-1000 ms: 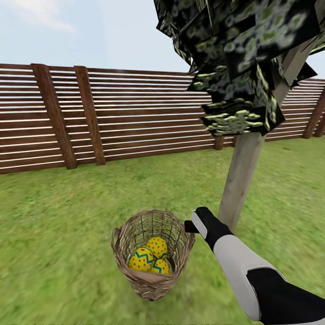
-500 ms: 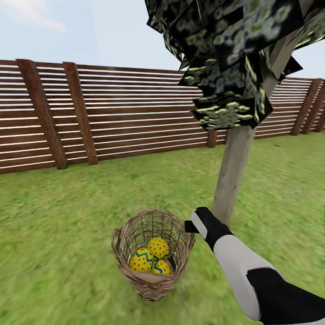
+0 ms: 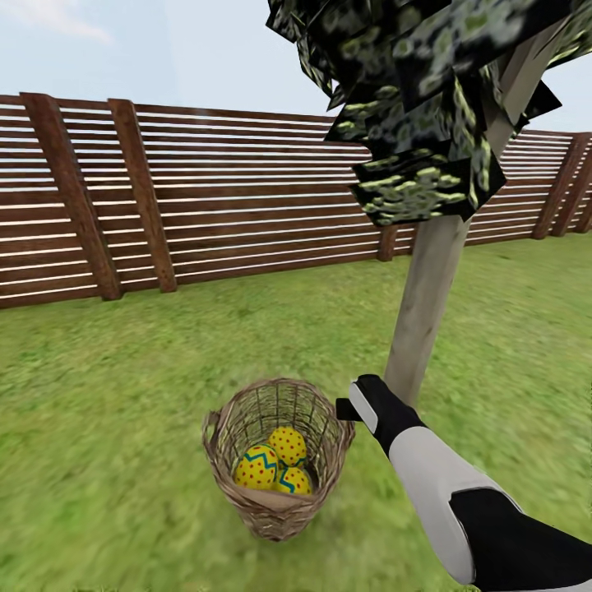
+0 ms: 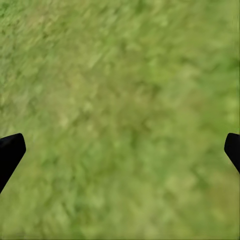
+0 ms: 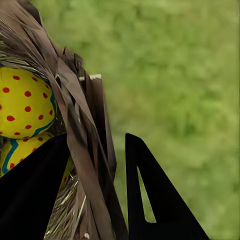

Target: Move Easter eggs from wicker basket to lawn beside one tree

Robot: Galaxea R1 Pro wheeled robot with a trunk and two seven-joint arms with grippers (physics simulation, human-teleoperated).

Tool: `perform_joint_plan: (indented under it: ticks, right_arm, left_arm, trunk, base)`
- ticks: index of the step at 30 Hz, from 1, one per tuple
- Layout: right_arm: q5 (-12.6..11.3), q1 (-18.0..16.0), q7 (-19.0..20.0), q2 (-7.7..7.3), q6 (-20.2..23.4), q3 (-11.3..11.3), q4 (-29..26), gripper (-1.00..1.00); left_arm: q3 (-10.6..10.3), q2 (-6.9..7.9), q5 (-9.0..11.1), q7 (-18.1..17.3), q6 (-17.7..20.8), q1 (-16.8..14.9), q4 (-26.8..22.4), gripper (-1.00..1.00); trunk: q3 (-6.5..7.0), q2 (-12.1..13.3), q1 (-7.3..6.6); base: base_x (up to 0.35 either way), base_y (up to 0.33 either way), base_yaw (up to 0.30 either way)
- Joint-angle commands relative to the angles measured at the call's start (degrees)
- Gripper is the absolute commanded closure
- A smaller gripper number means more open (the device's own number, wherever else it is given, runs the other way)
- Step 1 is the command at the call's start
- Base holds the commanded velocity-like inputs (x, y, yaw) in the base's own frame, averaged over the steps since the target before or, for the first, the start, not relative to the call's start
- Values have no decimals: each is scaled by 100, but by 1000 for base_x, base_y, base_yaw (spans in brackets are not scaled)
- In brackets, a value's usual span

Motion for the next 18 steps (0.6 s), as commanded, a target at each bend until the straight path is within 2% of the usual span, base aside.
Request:
perform_joint_plan:
  ticks: [1, 11, 15, 18]
  right_arm:
    - [-106, -5, -49, -2, 5, 27, -11, 100]
    - [-106, -5, -50, -2, 5, 34, -17, 100]
    - [-106, -5, -50, -2, 5, 34, -18, 100]
    - [-108, -5, -50, -2, 5, 34, -18, 100]
  left_arm:
    - [10, -1, 49, -9, 39, 4, -8, -100]
    - [15, -2, 49, -4, 33, 4, -1, -100]
    - [15, -2, 50, -6, 33, 4, -4, -100]
    - [15, -2, 49, -7, 32, 4, -9, -100]
  trunk:
    - [-27, -4, 1]
    - [-249, -18, 27]
    - [-249, -18, 27]
    - [-315, -22, 35]
  base:
    - [0, 0, 0]
    - [0, 0, 0]
    - [0, 0, 0]
    - [0, 0, 0]
